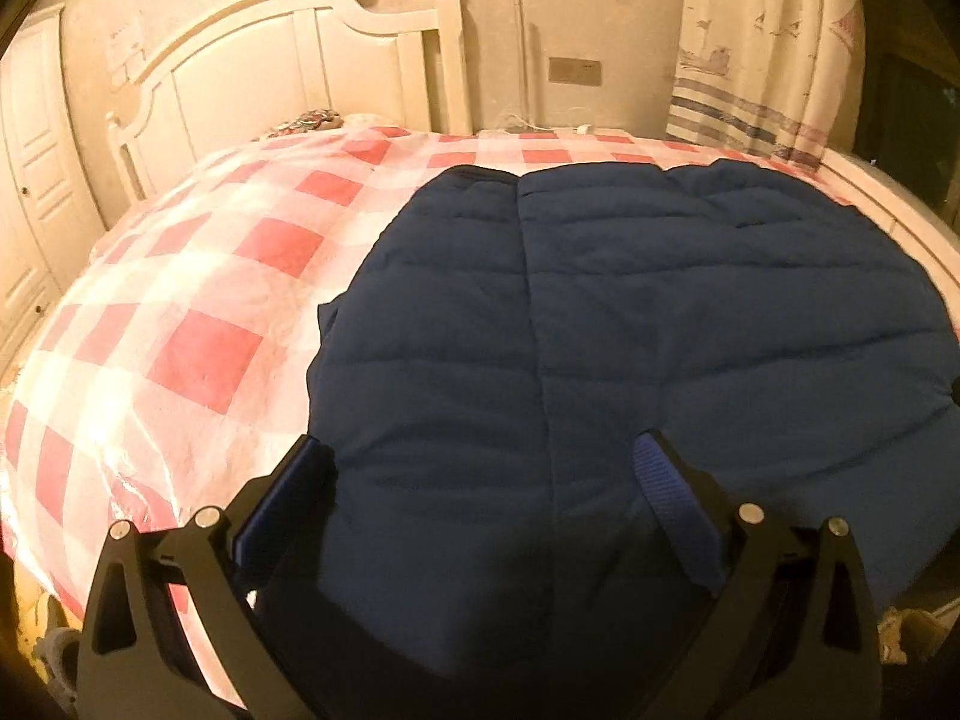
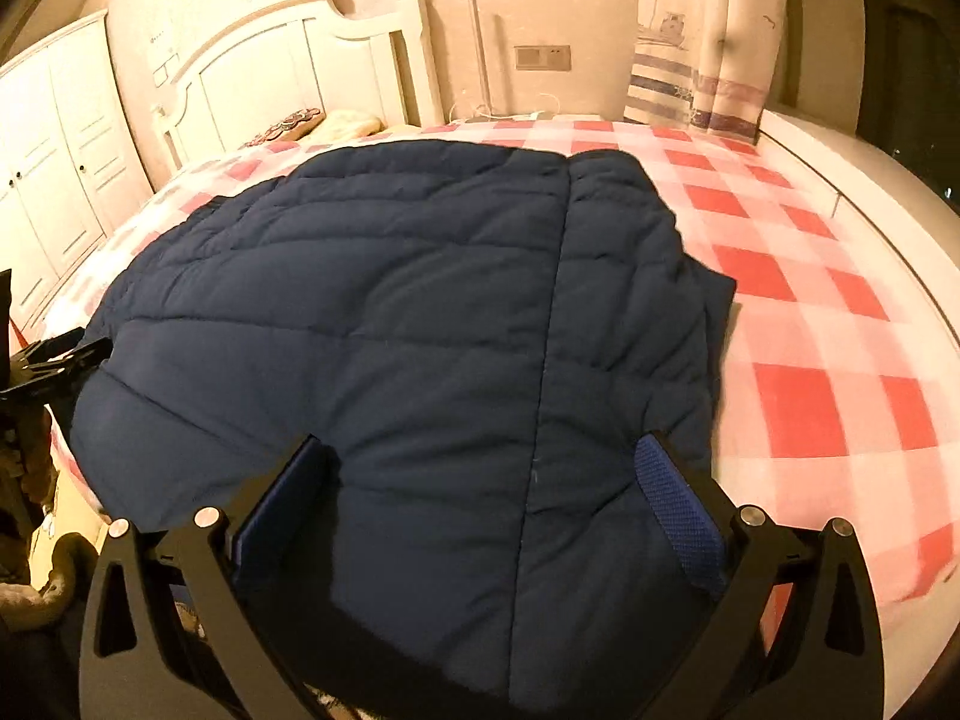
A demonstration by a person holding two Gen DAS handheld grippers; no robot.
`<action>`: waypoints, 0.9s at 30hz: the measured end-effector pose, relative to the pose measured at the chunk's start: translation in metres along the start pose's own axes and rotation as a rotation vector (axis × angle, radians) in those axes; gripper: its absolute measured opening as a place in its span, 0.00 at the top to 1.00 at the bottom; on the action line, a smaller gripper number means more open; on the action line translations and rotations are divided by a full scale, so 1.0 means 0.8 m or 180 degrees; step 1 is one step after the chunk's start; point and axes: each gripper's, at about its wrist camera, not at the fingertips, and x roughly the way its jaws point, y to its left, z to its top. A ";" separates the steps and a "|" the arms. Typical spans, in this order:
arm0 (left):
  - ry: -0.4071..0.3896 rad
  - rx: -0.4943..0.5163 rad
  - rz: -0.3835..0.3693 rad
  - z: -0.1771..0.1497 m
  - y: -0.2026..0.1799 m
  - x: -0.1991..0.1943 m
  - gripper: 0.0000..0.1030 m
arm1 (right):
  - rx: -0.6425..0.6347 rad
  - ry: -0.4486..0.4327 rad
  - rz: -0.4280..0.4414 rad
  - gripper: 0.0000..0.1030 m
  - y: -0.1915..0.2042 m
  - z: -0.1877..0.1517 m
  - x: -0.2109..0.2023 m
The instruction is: Fold large clothes
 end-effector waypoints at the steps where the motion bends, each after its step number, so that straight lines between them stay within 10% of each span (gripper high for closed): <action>1: 0.0007 -0.0005 0.0029 0.000 -0.002 -0.001 0.02 | -0.0014 0.0009 -0.0051 0.04 0.003 0.002 0.003; 8: -0.0183 -0.0099 -0.0009 -0.004 -0.015 -0.053 0.03 | -0.0065 -0.0091 -0.0383 0.05 0.032 0.004 -0.021; 16: -0.0165 0.0729 -0.0254 -0.034 -0.129 -0.062 0.02 | -0.1049 -0.0252 -0.0075 0.05 0.161 -0.017 -0.030; 27: -0.0155 0.0553 -0.0298 -0.034 -0.101 -0.062 0.02 | -0.1041 -0.0105 -0.0091 0.05 0.155 -0.025 -0.005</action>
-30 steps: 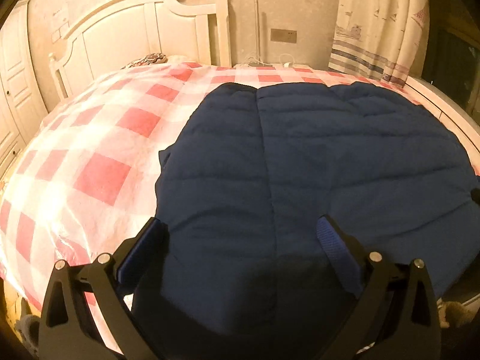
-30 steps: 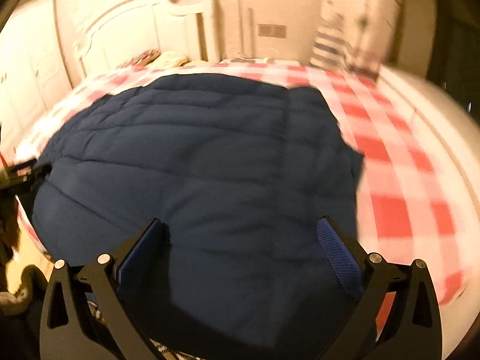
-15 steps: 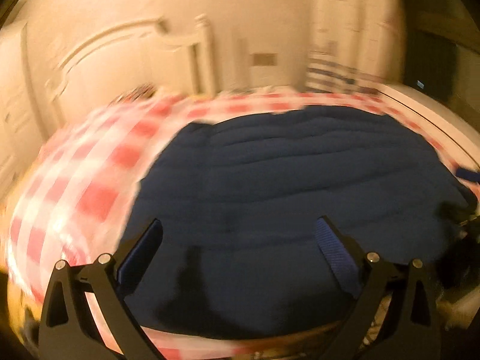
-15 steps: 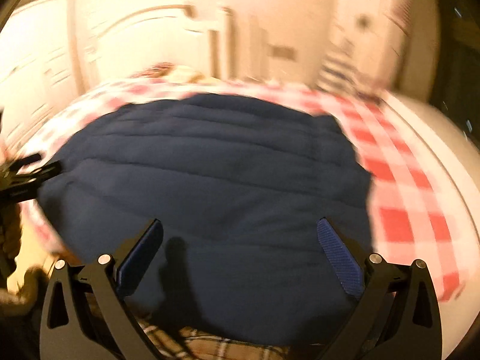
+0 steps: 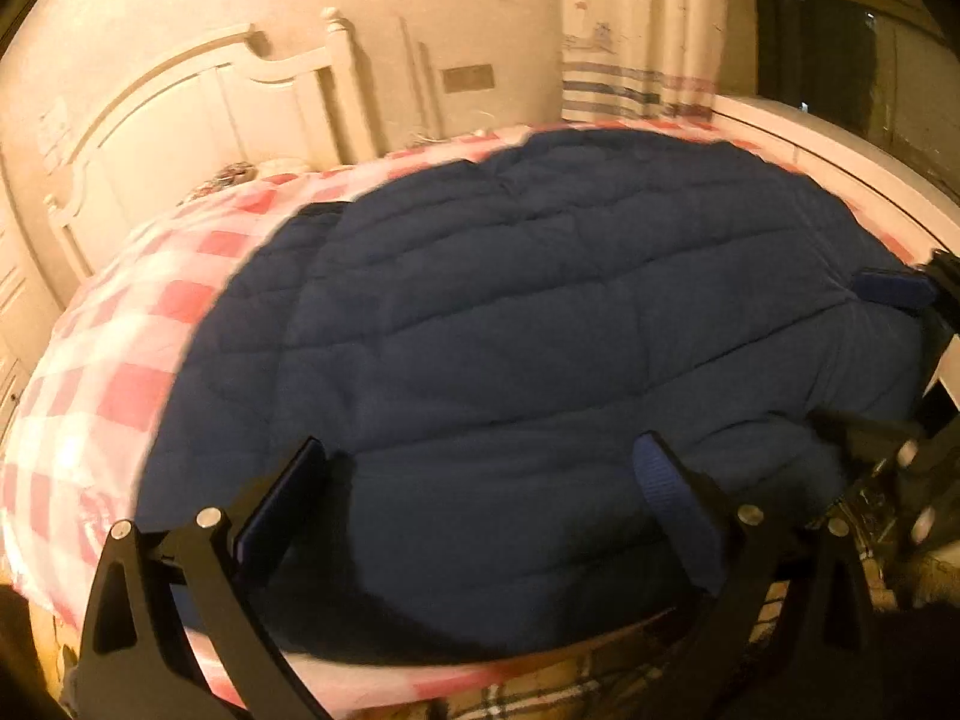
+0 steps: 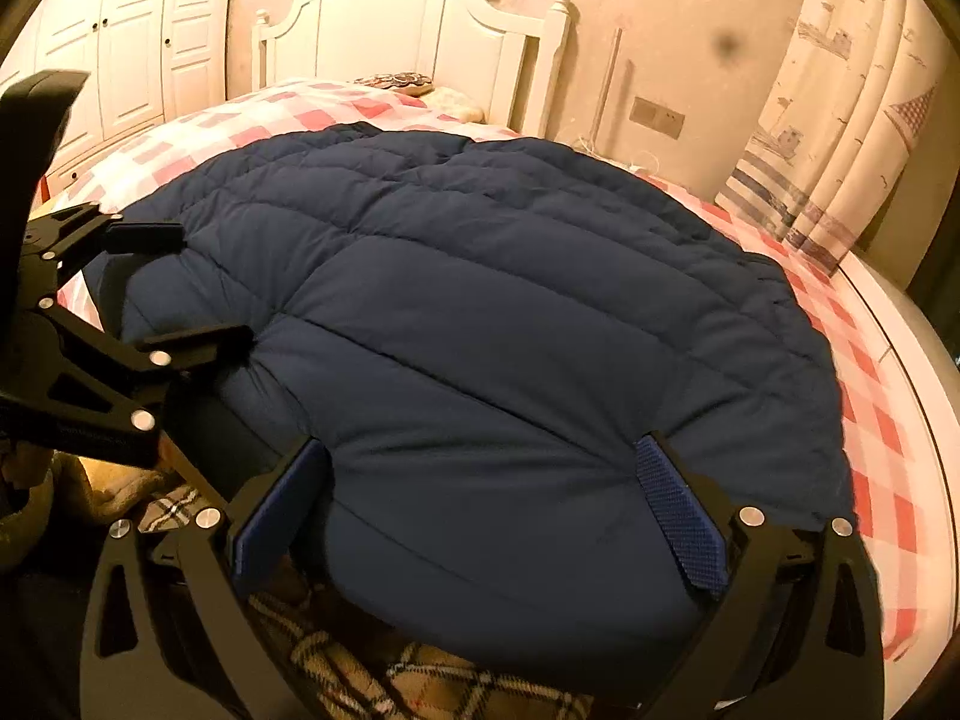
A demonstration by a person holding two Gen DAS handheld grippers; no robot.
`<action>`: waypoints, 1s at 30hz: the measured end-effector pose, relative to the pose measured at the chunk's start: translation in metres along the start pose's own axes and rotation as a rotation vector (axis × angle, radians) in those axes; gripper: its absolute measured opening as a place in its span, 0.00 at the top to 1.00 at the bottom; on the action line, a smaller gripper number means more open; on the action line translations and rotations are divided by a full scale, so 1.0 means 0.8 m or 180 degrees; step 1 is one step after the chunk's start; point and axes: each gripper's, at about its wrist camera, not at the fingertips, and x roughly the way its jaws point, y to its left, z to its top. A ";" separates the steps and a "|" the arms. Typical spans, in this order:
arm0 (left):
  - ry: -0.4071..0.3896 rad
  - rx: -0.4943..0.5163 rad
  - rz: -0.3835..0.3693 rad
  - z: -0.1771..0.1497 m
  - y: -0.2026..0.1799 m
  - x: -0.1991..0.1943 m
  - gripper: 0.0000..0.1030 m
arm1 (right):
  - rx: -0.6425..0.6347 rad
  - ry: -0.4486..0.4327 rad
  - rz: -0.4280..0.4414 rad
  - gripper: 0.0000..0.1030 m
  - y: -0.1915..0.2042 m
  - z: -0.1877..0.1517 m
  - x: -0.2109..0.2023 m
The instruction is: Fold large clothes
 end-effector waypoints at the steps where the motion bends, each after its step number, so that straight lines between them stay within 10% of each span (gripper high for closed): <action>1: -0.0033 -0.0037 0.0053 0.002 0.007 -0.004 0.02 | 0.0054 -0.0010 -0.0027 0.05 -0.008 0.000 -0.006; 9: 0.0110 -0.0506 0.0262 -0.019 0.094 0.008 0.02 | 0.0875 0.0027 -0.0480 0.05 -0.122 -0.034 -0.033; 12: 0.0102 -0.0429 0.0327 -0.022 0.093 0.011 0.02 | 0.1235 -0.0031 -0.0062 0.04 -0.151 -0.057 -0.021; 25: 0.0113 -0.0432 0.0301 -0.023 0.093 0.015 0.02 | 0.1248 -0.0019 -0.0166 0.05 -0.146 -0.054 -0.041; 30: 0.0106 -0.0442 0.0303 -0.024 0.094 0.016 0.02 | 0.1402 -0.0372 0.0404 0.05 -0.140 -0.093 -0.089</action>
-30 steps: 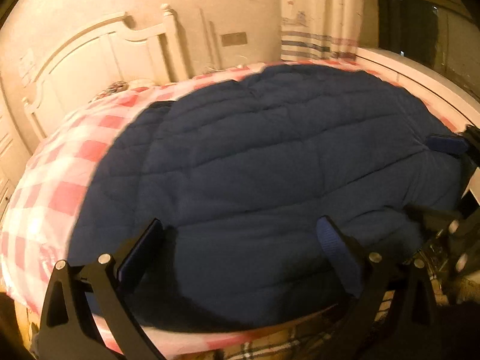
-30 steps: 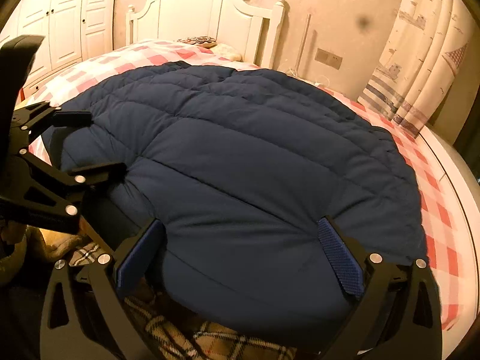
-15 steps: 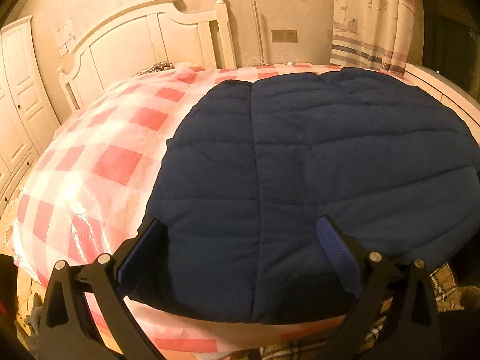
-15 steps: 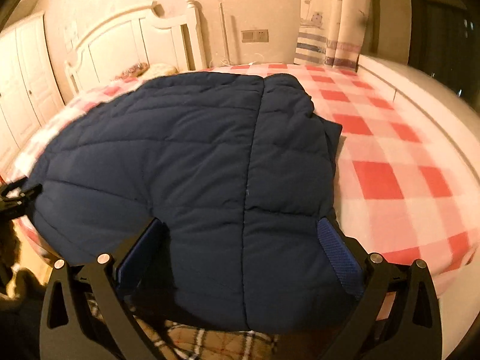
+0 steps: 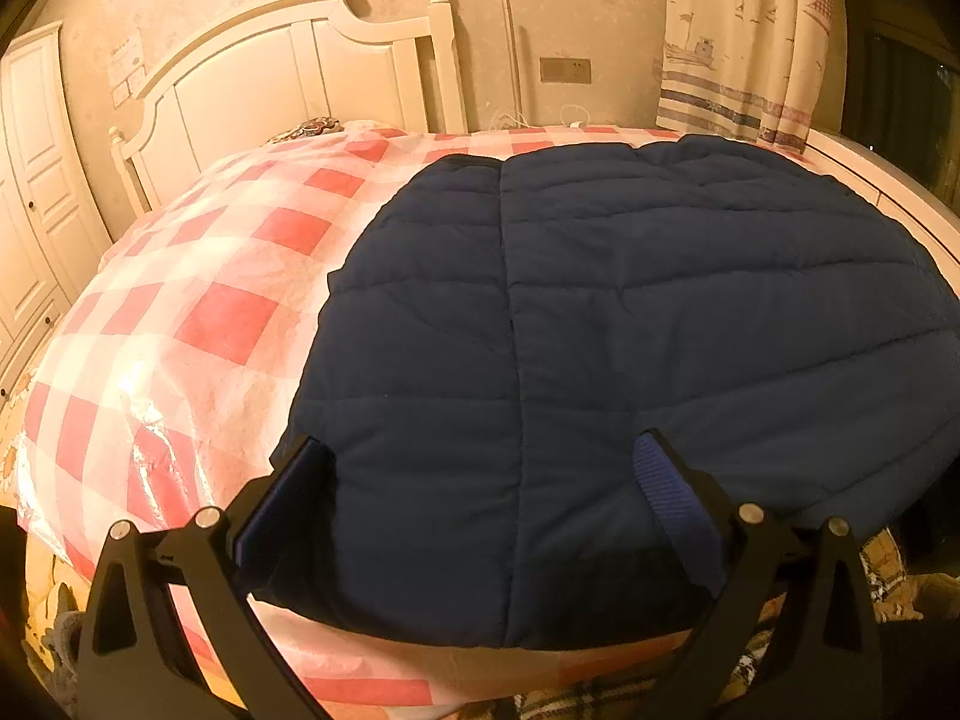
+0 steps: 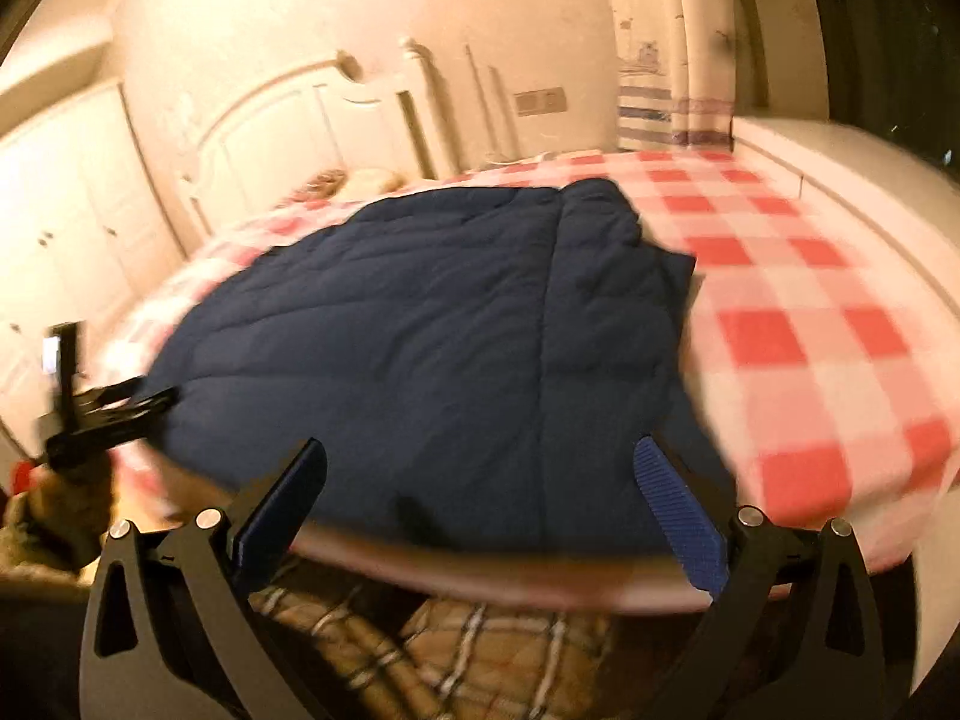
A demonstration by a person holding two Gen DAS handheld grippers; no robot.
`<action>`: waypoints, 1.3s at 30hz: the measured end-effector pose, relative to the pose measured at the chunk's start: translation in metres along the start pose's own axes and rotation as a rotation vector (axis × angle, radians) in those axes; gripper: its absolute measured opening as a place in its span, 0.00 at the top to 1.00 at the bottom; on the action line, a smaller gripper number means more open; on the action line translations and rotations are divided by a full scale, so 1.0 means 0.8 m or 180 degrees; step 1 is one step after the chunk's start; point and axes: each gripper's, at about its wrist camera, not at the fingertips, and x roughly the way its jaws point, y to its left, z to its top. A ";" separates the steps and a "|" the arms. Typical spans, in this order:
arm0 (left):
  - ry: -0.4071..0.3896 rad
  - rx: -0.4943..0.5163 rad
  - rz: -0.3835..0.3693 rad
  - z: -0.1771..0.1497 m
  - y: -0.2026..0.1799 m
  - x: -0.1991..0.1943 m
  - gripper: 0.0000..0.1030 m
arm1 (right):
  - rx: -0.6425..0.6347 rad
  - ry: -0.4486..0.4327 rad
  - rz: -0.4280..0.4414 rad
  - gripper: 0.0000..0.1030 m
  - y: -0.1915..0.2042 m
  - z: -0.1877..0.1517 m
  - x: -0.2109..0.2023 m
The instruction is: Fold large clothes
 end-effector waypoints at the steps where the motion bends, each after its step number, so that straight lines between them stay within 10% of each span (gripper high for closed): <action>1: 0.0000 0.0004 0.0005 0.000 0.001 0.000 0.02 | 0.0053 0.0013 0.0080 0.05 -0.003 -0.012 -0.007; 8: 0.0026 -0.0006 -0.0008 0.001 0.002 0.003 0.02 | 0.0527 0.0204 0.0278 0.12 -0.036 -0.064 -0.002; 26: 0.0016 -0.0016 -0.0045 0.003 0.000 0.004 0.02 | 0.1104 -0.0097 0.0670 0.15 -0.063 0.000 0.057; 31: 0.0046 0.0015 -0.0087 0.026 -0.007 -0.019 0.03 | 0.1131 -0.0048 0.0212 0.13 -0.040 0.035 0.096; 36: -0.0386 0.0218 -0.0109 0.092 -0.047 -0.057 0.03 | 0.0968 -0.0462 0.0168 0.51 -0.040 0.032 0.084; 39: -0.0312 0.0316 -0.0189 0.152 -0.087 -0.024 0.02 | 0.0733 -0.0601 0.0064 0.54 -0.022 0.031 0.071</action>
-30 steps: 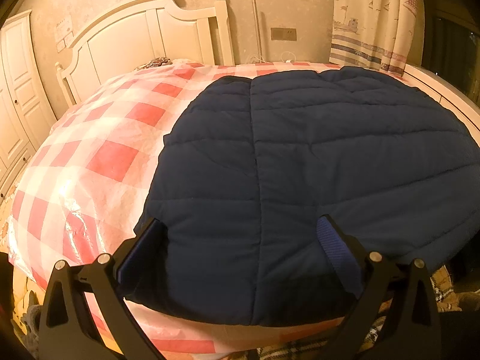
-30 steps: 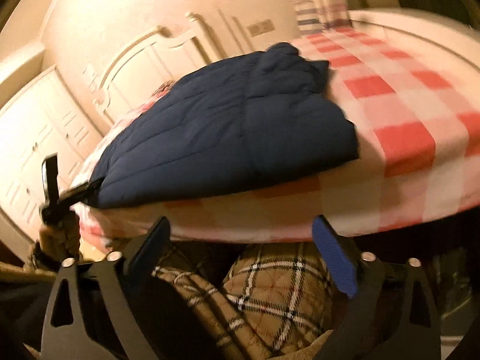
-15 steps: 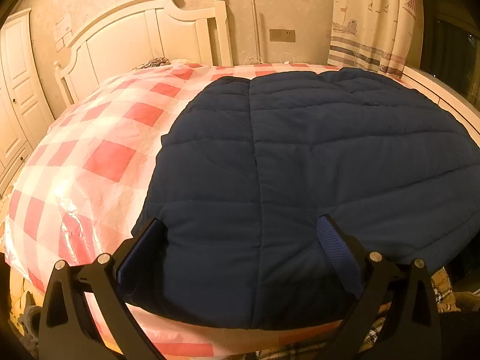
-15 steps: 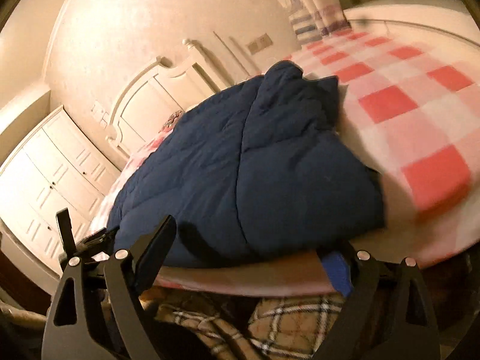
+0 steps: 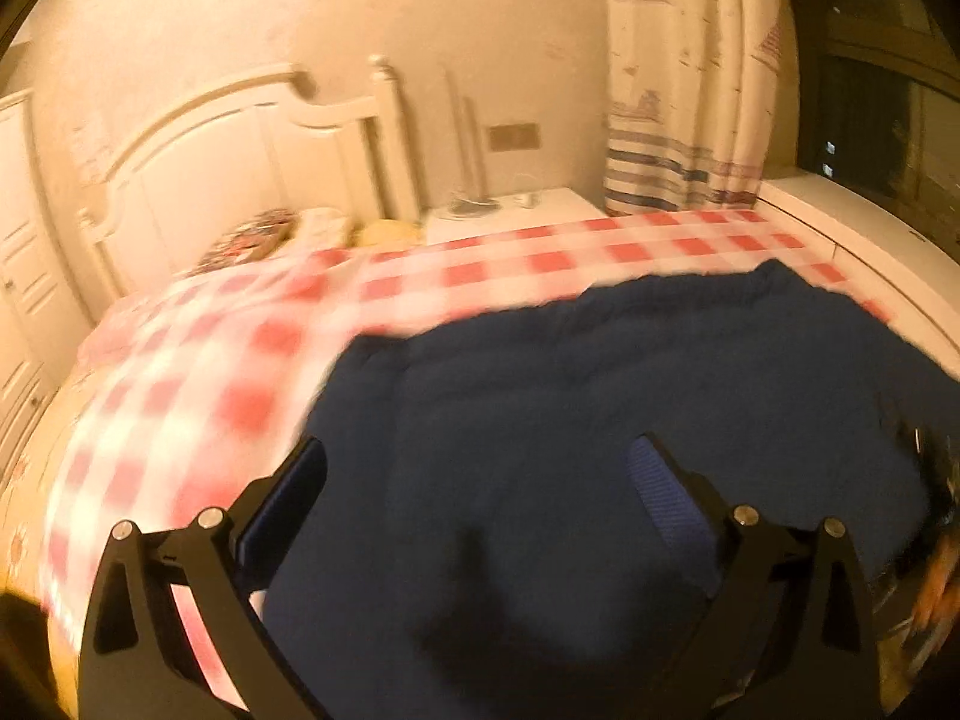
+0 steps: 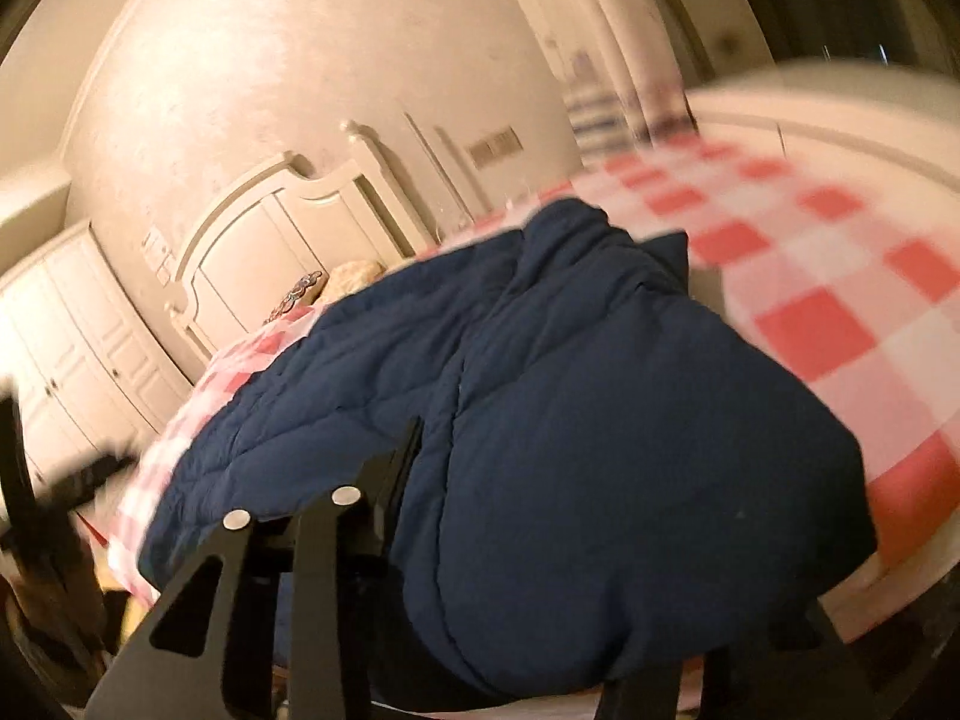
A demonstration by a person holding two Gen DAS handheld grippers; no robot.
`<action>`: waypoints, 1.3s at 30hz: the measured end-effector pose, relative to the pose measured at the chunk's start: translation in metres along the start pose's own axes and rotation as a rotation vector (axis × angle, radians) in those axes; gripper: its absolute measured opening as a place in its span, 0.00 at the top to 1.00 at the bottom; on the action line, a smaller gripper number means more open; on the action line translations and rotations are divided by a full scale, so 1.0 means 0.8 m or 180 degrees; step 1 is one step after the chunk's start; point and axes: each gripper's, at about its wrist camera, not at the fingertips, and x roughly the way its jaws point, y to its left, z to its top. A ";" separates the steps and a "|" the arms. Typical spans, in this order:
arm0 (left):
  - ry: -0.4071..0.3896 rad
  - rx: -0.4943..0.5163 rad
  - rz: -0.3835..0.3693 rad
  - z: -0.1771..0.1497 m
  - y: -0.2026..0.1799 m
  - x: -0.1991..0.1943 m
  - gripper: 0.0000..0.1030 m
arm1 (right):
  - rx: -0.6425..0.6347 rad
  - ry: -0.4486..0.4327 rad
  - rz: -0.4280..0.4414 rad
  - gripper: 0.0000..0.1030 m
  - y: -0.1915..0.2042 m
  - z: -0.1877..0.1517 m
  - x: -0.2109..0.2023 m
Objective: Fold large clothes
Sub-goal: 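Grasp the folded navy jacket with the right tool and lift it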
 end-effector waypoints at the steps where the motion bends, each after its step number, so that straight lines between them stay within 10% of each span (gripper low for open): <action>1: 0.0050 0.0013 0.0046 0.015 -0.008 0.018 0.02 | -0.0078 -0.0046 -0.0008 0.54 0.006 -0.002 -0.005; 6: 0.0593 -0.0026 0.0144 0.093 -0.051 0.159 0.03 | -0.0228 -0.0055 -0.0013 0.54 0.012 -0.006 -0.017; 9: 0.1099 0.0270 0.0521 0.090 -0.078 0.248 0.02 | -0.0287 -0.0036 -0.0020 0.54 0.013 -0.006 -0.020; 11: 0.1124 0.0009 0.0360 0.088 -0.064 0.254 0.02 | -0.0338 -0.0035 -0.0019 0.54 0.018 -0.002 -0.023; 18: 0.0397 -0.0054 0.0131 0.041 -0.018 0.105 0.06 | -0.0561 -0.0102 -0.0041 0.54 0.039 0.009 -0.029; 23: 0.0393 0.0380 -0.0221 -0.079 -0.040 0.031 0.04 | -0.0741 -0.0206 -0.0071 0.54 0.065 0.021 -0.036; 27: 0.0079 0.0673 -0.0030 -0.142 -0.050 0.008 0.04 | -0.0985 -0.0292 -0.0019 0.54 0.107 0.036 -0.039; 31: 0.0130 0.0177 -0.0917 -0.129 0.021 -0.036 0.04 | -0.1552 -0.0435 -0.0040 0.54 0.189 0.047 -0.037; 39: -0.0417 -0.1341 0.0223 -0.141 0.260 -0.099 0.04 | -0.3250 -0.0315 -0.0163 0.54 0.395 -0.026 0.039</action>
